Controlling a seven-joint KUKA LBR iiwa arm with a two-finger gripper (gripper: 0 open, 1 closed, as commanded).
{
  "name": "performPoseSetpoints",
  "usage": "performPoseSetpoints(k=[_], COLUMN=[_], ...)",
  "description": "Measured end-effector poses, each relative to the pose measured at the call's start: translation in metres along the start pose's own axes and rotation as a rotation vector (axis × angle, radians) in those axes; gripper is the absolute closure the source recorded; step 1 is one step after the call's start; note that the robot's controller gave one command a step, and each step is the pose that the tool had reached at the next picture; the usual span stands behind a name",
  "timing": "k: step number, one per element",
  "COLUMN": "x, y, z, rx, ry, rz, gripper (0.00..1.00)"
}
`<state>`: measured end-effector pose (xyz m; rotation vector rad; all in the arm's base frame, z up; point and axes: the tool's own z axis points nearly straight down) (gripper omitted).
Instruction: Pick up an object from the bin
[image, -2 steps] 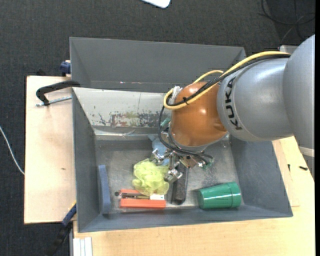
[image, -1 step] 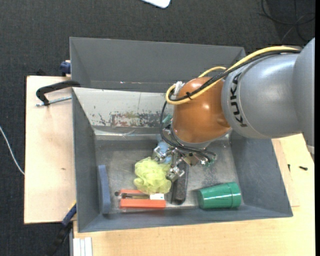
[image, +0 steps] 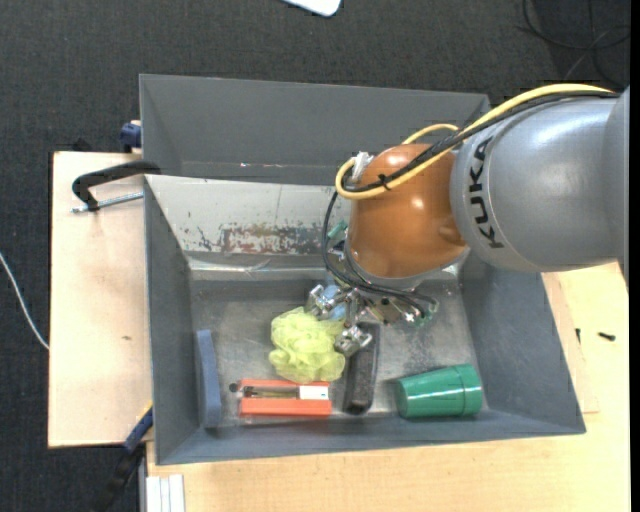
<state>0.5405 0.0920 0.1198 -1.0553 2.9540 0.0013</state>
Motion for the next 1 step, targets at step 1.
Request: performPoseSetpoints(k=[1], x=[-0.0007], y=[-0.0002], z=[-0.0112], rx=[0.001], ry=[-0.002], rz=[0.0], gripper=[1.0])
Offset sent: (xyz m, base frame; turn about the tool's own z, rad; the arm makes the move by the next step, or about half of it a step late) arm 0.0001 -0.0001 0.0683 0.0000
